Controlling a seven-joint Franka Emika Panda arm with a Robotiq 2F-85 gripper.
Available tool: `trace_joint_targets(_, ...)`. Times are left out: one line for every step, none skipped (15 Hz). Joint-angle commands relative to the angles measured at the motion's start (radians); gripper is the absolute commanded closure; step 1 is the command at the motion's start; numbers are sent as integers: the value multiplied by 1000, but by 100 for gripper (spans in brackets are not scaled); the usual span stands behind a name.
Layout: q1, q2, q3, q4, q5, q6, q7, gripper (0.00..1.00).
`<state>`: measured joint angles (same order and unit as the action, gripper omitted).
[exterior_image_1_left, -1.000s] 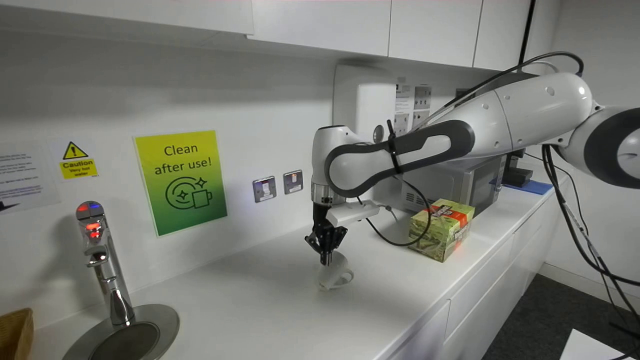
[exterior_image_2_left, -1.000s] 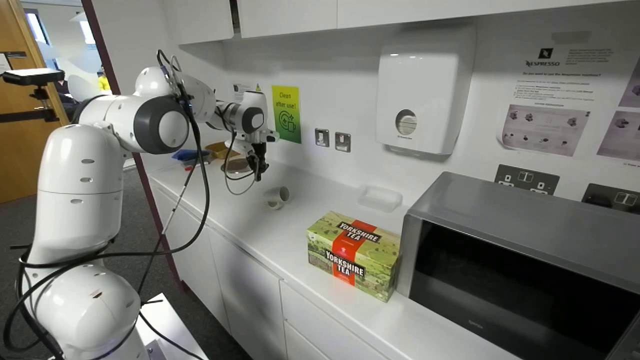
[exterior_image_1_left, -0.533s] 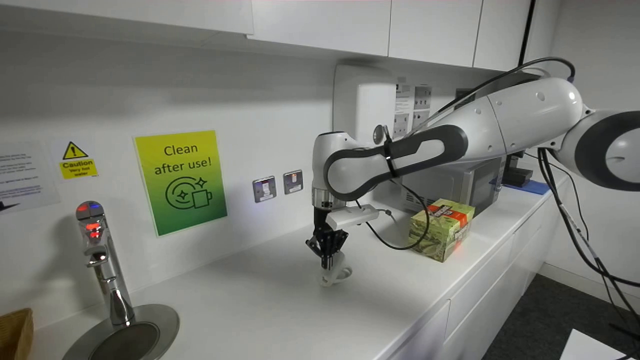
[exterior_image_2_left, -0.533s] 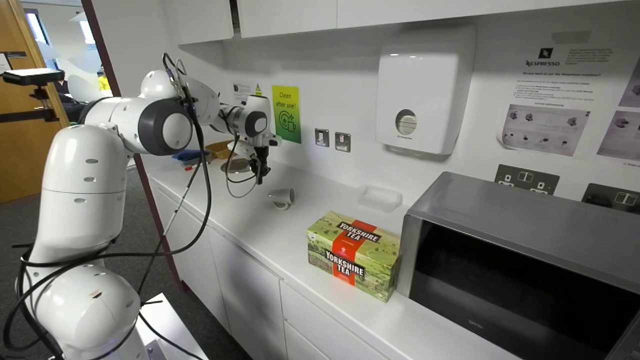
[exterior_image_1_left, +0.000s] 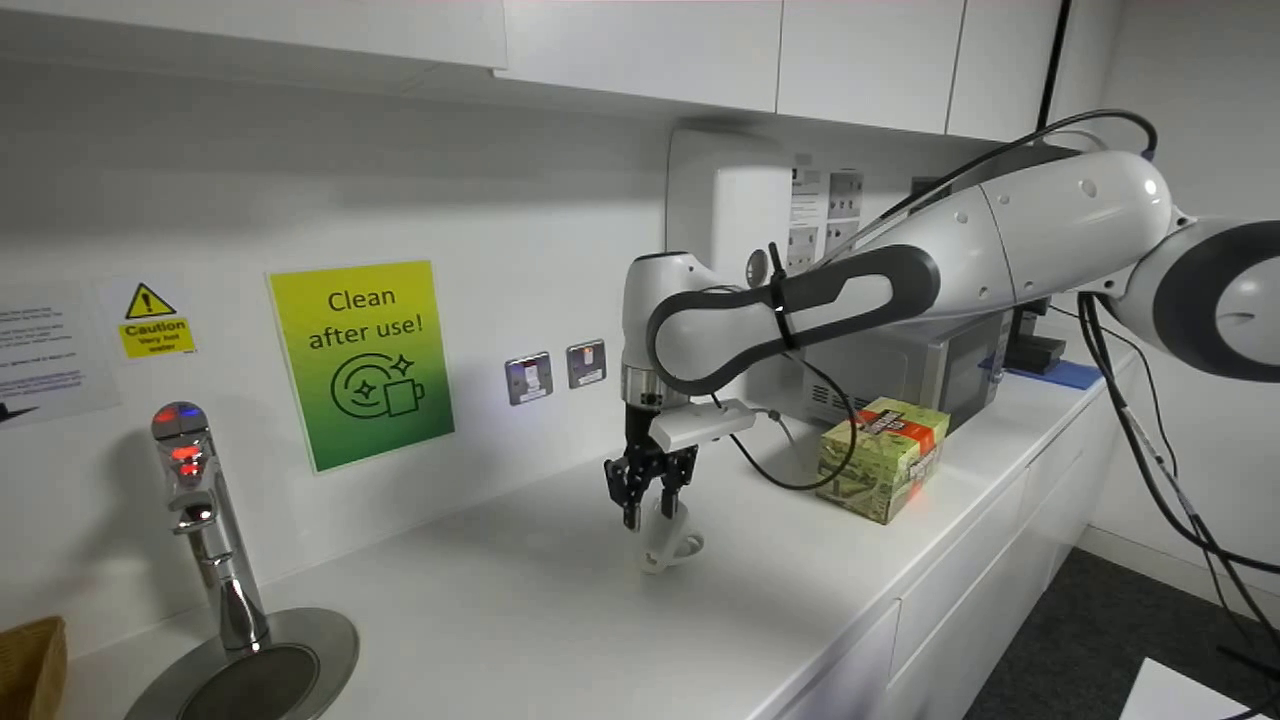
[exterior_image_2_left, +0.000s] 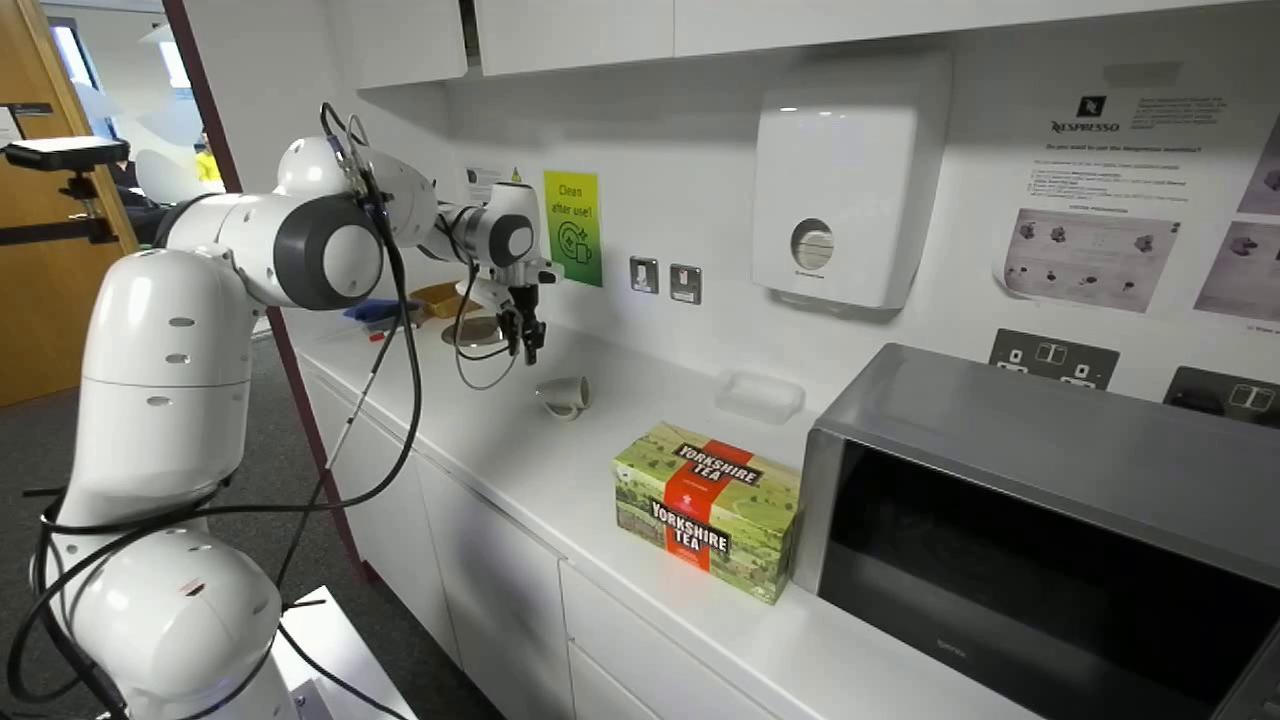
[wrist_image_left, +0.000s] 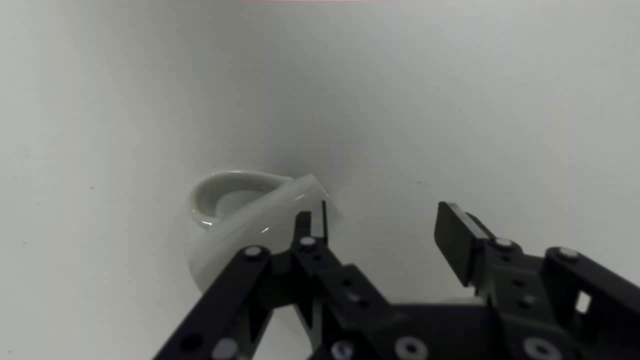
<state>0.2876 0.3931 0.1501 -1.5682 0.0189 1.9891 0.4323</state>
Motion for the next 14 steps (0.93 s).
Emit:
trace_joint_targets(26, -55, -26, -41, -67, 5, 60, 7)
trace_joint_targets(28, -71, -24, -59, -85, 6, 64, 1)
trace_joint_targets(28, -90, -19, -82, -98, 6, 58, 0)
trace_joint_targets(26, -108, -13, -106, -101, 7, 45, 0)
trace_joint_targets(27, -124, -10, -128, -108, 10, 39, 0)
trace_joint_targets(26, -147, -4, -159, -106, 10, 34, 0)
trace_joint_targets(26, -163, 0, -183, -106, 11, 31, 0)
trace_joint_targets(24, -183, 2, -213, -102, 13, 30, 0)
trace_joint_targets(24, -203, 4, -239, -99, 16, 35, 0)
trace_joint_targets(21, -221, 5, -266, -98, 21, 37, 0)
trace_joint_targets(16, -239, 6, -290, -92, 26, 41, 0)
trace_joint_targets(12, -255, 7, -309, -85, 28, 42, 0)
trace_joint_targets(6, -272, 7, -329, -79, 40, 48, 0)
trace_joint_targets(0, -284, 5, -343, -73, 45, 57, 0)
